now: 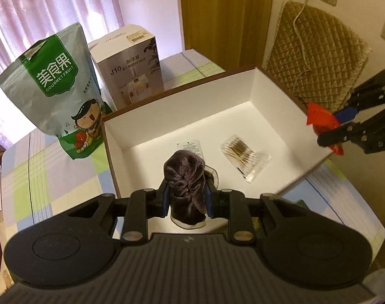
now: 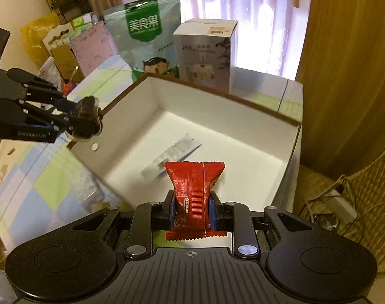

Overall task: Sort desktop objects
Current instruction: 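Carry the scrunchie and candy packet over the box with both grippers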

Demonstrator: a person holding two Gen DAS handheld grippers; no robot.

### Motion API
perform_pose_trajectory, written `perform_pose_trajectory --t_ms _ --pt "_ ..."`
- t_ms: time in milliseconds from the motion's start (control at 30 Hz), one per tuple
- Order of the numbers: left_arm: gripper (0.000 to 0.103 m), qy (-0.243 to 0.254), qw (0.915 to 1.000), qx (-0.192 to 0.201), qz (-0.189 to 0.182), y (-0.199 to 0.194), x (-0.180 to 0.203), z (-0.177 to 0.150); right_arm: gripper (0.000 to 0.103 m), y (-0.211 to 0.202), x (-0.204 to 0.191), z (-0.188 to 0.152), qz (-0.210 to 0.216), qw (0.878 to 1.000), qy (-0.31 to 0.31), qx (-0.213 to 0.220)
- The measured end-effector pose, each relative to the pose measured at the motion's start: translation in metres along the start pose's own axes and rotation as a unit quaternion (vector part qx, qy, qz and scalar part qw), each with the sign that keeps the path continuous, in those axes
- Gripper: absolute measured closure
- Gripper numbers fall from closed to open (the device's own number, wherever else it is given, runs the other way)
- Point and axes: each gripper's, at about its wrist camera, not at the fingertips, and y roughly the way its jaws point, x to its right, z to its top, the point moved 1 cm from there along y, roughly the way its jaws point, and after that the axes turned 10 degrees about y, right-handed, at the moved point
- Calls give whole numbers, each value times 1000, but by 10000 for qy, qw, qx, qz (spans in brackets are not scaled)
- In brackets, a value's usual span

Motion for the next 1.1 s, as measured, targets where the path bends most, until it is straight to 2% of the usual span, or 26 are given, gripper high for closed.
perform_pose_trajectory --t_ms 233,367,733,1100 --pt "81 -124 9991 -400 -8 48 -14 10 75 47 25 24 -274 9986 238 -391" --pt "81 -222 9981 -567 -99 72 -19 8 75 66 39 32 -358 9979 260 -477" --pt "81 -182 9973 -694 -137 106 -33 14 75 96 56 52 -318 9980 10 -550" --pt "81 0 9927 -1185 -218 148 -36 10 75 126 68 57 -265 9968 -121 -746"
